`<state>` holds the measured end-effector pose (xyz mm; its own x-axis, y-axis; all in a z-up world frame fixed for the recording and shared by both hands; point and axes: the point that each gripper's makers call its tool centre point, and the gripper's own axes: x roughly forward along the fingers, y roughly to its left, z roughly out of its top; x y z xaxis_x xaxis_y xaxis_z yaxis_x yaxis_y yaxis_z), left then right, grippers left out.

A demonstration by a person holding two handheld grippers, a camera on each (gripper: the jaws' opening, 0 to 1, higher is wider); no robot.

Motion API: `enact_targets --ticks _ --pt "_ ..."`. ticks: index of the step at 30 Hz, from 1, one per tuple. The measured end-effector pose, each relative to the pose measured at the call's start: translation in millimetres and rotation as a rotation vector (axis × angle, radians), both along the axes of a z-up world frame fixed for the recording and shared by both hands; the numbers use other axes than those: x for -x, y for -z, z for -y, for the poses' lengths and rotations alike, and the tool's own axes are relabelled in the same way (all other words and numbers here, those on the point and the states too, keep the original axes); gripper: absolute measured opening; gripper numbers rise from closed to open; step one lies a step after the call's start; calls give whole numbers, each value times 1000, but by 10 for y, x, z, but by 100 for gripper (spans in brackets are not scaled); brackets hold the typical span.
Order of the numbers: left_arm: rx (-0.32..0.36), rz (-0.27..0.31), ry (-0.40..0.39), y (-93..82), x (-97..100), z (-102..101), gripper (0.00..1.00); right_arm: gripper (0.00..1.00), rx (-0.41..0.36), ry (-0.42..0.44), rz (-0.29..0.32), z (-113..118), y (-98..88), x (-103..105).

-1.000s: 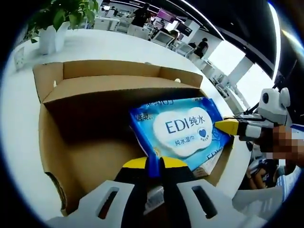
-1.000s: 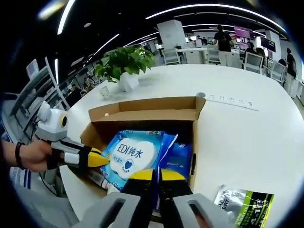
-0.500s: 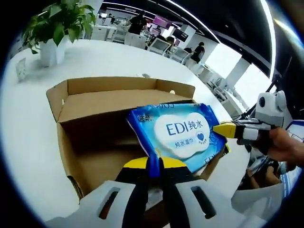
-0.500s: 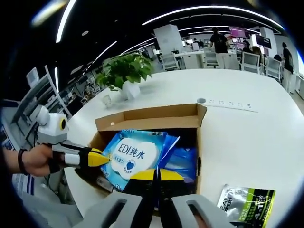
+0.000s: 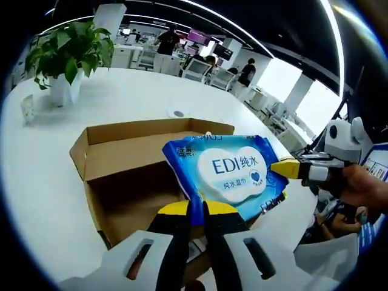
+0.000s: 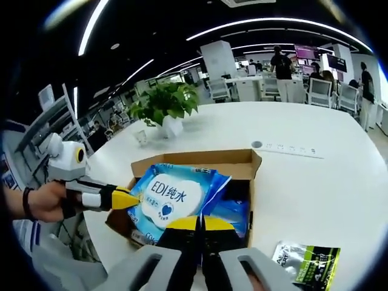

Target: Operate the shoe box by opening the lid, removing the specified soft item, and placing it in the target area until the item is outside and the box remains undamaged.

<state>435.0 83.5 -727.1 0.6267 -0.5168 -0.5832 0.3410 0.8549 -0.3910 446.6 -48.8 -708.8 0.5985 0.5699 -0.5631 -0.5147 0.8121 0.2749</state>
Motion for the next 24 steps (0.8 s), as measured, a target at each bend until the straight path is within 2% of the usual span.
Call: enact_targets --ticks 4,9,14,24 --pt "-2 12 27 -51 -2 162 6 0 2 23 11 168 -46 46" --pt "-4 21 78 -93 47 468 6 0 3 71 10 500 -43 147" --pt "-14 26 145 -69 95 821 6 0 8 119 7 828 -19 260" --pt "-10 17 239 -23 202 1394 6 0 5 206 -10 1399 62 477"
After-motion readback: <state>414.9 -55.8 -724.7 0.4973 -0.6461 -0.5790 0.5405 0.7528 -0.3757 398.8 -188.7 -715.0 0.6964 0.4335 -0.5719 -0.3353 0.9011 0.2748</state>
